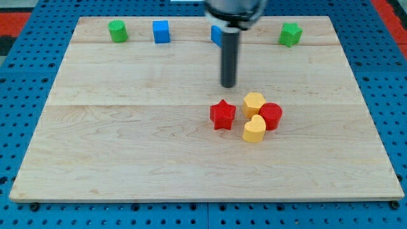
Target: Move yellow heart towards the left of the board
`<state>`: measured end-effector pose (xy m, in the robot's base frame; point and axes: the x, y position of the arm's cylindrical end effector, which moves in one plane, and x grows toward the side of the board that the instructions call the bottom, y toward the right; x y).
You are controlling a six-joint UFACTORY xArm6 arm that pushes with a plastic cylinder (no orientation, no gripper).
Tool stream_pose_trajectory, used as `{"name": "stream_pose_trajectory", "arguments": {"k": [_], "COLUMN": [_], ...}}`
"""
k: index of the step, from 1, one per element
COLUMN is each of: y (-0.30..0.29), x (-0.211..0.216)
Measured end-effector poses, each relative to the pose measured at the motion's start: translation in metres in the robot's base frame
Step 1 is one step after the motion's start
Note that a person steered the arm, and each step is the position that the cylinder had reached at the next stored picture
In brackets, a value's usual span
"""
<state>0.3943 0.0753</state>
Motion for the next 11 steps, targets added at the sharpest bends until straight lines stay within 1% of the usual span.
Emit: {"name": "stream_pose_trajectory", "arguments": {"k": [1,2,3,4,5,6,7,9,10,11], "y": [0.073,0.117,0.103,0.106,0.054,0.037,0.050,-0.051,-0.093,-0.116], "x": [0.012,0.036,0.091,0.123,0.148,0.134,0.113,0.111,0.111,0.108]}}
